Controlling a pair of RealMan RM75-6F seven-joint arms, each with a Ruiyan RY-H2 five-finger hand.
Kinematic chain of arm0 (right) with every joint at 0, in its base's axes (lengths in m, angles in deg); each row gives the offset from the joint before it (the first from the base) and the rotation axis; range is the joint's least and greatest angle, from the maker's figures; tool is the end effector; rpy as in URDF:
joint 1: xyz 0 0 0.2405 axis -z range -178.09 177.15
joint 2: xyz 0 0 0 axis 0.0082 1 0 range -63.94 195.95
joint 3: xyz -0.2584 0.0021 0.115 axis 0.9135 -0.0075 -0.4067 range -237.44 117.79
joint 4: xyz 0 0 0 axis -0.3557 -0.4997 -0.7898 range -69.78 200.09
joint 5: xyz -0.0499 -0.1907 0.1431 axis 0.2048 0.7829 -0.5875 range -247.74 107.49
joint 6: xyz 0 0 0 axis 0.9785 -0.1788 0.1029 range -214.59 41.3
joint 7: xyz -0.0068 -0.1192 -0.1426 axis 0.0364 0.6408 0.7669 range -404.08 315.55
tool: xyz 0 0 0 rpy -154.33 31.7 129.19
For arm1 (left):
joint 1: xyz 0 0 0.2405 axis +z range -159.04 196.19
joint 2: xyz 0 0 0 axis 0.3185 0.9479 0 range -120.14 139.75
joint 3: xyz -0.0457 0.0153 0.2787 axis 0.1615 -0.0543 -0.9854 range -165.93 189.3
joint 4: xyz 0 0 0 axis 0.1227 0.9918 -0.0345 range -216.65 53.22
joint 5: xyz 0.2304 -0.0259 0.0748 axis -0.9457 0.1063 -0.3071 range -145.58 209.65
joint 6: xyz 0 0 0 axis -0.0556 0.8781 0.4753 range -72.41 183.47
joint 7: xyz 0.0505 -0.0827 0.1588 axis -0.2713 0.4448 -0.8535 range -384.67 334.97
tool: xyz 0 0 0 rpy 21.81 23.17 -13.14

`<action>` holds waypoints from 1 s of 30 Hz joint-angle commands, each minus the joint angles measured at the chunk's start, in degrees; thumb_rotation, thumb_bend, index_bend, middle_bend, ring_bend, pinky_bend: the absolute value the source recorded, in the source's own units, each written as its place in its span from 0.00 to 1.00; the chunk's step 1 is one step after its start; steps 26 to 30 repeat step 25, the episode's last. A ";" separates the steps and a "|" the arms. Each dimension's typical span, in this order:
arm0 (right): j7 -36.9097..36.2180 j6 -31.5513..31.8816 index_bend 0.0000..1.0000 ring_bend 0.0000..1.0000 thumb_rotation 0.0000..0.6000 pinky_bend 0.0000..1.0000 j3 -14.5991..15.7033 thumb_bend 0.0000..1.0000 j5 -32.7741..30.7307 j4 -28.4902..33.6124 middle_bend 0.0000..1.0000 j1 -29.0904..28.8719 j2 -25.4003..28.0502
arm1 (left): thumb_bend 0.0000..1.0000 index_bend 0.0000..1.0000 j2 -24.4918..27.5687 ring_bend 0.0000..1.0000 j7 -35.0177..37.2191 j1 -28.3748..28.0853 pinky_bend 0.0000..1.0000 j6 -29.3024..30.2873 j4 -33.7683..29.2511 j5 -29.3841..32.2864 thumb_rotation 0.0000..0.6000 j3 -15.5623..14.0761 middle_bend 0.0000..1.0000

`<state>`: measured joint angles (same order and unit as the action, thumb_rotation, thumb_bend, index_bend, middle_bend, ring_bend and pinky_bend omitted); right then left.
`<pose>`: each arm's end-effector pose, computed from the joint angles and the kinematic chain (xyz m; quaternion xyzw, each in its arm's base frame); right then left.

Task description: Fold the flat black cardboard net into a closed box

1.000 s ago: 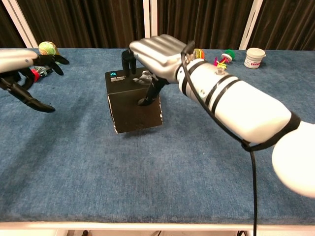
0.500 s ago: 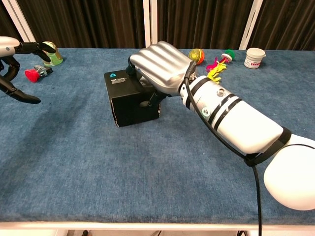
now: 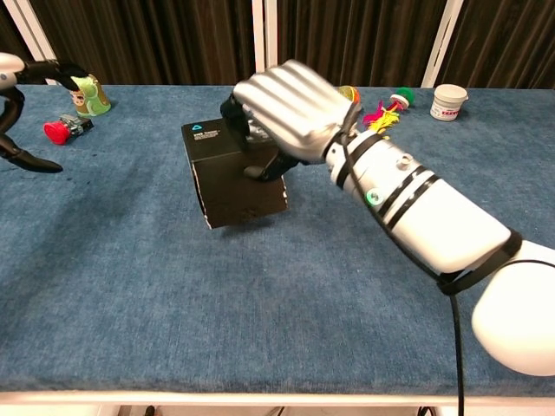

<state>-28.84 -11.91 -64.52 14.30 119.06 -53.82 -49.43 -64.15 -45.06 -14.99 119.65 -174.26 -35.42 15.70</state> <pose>-0.0413 -0.3847 -0.1514 0.7518 -0.1407 0.5194 0.3811 -0.2410 0.3725 0.0290 -0.7244 -0.3445 -0.3246 0.5012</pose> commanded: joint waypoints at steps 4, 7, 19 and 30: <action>2.30 6.58 0.37 0.75 1.00 1.00 -1.51 0.20 0.07 14.49 0.44 7.11 13.15 | 0.00 0.04 0.81 0.46 -1.25 3.49 0.84 5.82 2.60 -2.45 0.89 -0.69 0.12; 3.32 6.84 0.29 0.64 1.00 0.95 -1.55 0.21 -3.25 22.99 0.39 11.52 21.73 | 0.00 0.06 2.18 0.37 0.45 5.72 0.65 7.57 3.87 -3.16 0.99 -1.49 0.13; -8.89 6.36 0.00 0.00 1.00 0.00 5.07 0.23 -8.92 41.89 0.04 27.69 50.03 | 0.00 0.08 9.98 0.08 11.46 15.11 0.18 14.18 2.75 -8.00 1.00 -5.10 0.13; -15.50 9.93 0.00 0.00 1.00 0.00 7.26 0.24 -7.84 41.47 0.02 34.68 53.06 | 0.00 0.08 10.43 0.08 9.23 19.84 0.18 19.30 -1.11 -9.58 1.00 -6.48 0.13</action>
